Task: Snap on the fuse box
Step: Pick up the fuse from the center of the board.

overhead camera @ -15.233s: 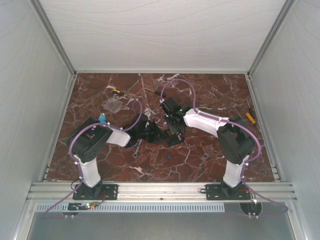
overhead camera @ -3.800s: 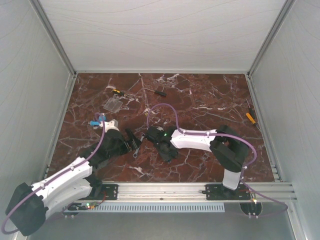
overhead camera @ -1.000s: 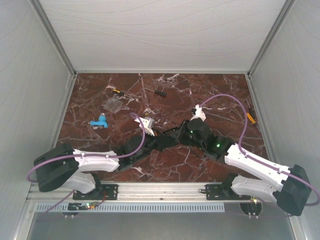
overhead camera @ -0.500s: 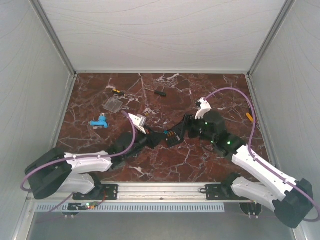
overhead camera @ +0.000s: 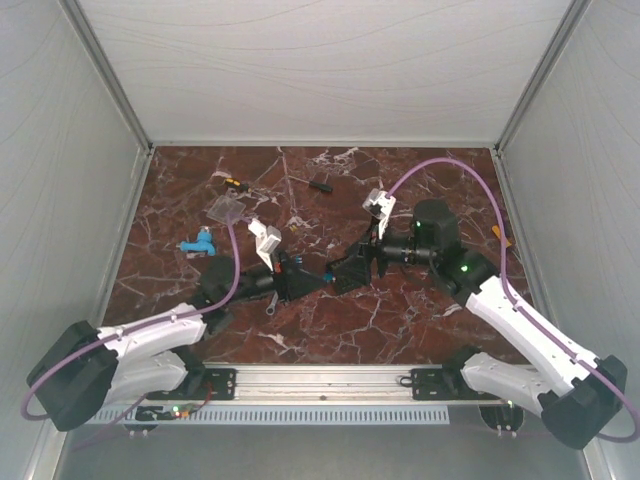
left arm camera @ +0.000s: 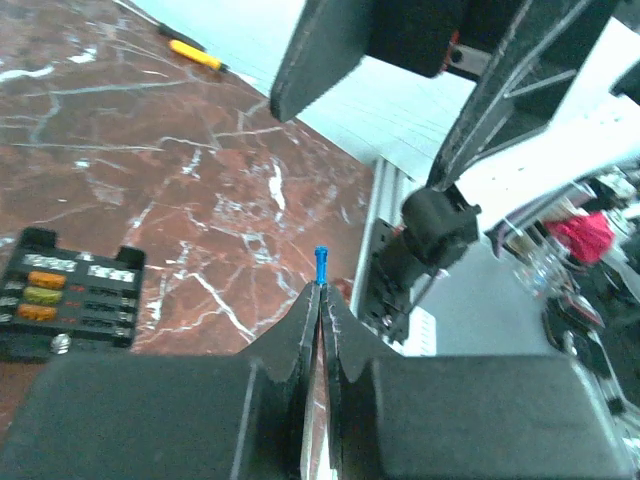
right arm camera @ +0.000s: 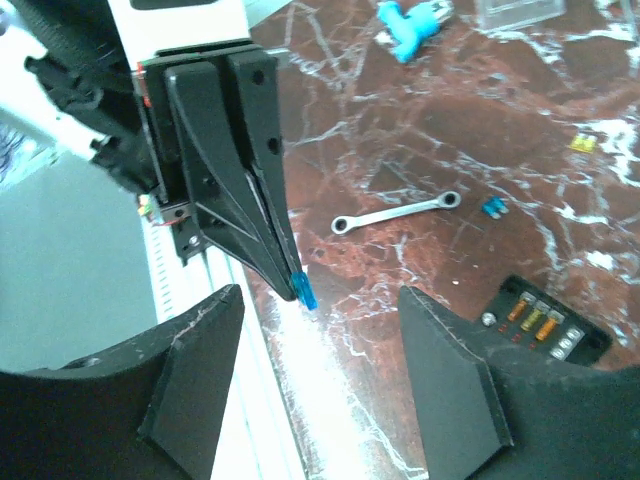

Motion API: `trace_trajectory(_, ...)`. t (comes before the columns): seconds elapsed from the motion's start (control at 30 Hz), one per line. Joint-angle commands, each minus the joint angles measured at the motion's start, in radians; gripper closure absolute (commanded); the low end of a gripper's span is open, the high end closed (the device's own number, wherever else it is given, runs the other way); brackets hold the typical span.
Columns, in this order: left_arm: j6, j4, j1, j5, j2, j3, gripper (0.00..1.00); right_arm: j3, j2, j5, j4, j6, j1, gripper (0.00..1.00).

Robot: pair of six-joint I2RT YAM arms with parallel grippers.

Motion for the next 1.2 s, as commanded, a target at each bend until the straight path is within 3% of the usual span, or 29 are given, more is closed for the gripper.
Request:
trace_trajectory(0.0,-0.011,0.032,0.005,0.171,-0.026,0.046,1.0,0.061,0.038,-0.204,-0.064,-0.086,-0.006,0.41)
trace_trajectory(0.4,-0.066,0.079,0.005,0.25,-0.011,0.075,1.0,0.093,0.12,-0.376,-0.103,-0.108,-0.003,0.58)
trace_trajectory(0.97,-0.174,0.191,0.005,0.264,0.073,0.09,1.0,0.103,0.146,-0.359,-0.14,-0.15,0.034,0.74)
trace_trajectory(1.17,-0.187,0.203,0.005,0.268,0.088,0.088,1.0,0.102,0.14,-0.351,-0.141,-0.155,0.034,0.85)
